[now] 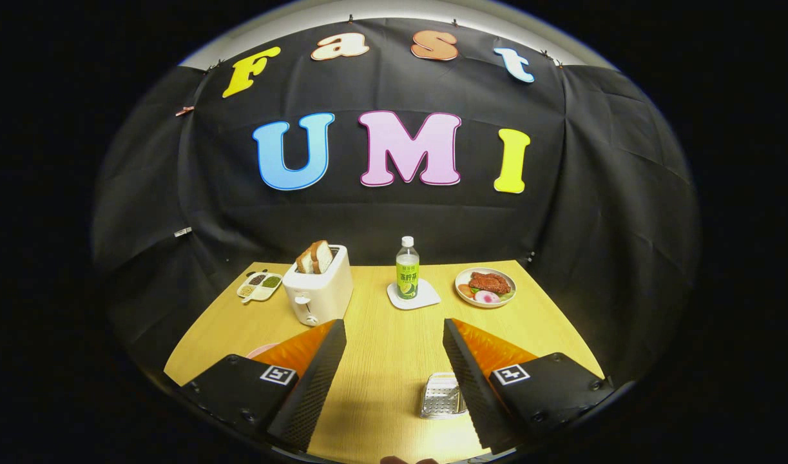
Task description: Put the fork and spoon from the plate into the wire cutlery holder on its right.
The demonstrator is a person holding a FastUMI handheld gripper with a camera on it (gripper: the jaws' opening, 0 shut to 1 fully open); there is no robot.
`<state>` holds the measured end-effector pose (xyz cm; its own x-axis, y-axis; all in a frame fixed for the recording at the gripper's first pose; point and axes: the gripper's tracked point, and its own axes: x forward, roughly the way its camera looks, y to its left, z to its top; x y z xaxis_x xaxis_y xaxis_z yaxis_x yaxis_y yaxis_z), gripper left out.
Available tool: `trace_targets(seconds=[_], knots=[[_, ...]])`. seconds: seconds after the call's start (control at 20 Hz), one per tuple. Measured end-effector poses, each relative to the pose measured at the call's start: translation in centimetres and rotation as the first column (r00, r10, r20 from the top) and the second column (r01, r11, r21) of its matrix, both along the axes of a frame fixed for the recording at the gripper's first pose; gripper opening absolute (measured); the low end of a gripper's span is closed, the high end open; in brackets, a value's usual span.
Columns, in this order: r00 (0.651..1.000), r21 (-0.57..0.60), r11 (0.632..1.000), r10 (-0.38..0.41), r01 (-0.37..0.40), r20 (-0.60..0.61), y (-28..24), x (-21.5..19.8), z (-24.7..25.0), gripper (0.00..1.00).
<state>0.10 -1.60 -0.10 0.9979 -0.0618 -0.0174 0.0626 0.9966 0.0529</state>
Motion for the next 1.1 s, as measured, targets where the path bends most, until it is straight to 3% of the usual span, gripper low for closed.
trace_targets(seconds=[0.3,0.5,0.65,0.8,0.95,1.1], knots=[[0.985,0.035,0.993,0.117,-0.113,-0.126,5.8,2.0,-3.2,0.97],[0.943,0.036,0.979,0.204,-0.201,-0.264,11.7,4.0,-7.4,0.98],[0.889,0.040,0.959,0.275,-0.281,-0.366,15.8,4.9,-11.2,0.98],[0.828,0.002,0.950,0.272,-0.311,-0.491,17.9,6.0,-16.3,0.97],[0.741,0.008,0.937,0.282,-0.350,-0.610,19.8,6.5,-20.7,0.91],[0.695,0.011,0.933,0.276,-0.360,-0.664,20.9,7.5,-23.4,0.84]])
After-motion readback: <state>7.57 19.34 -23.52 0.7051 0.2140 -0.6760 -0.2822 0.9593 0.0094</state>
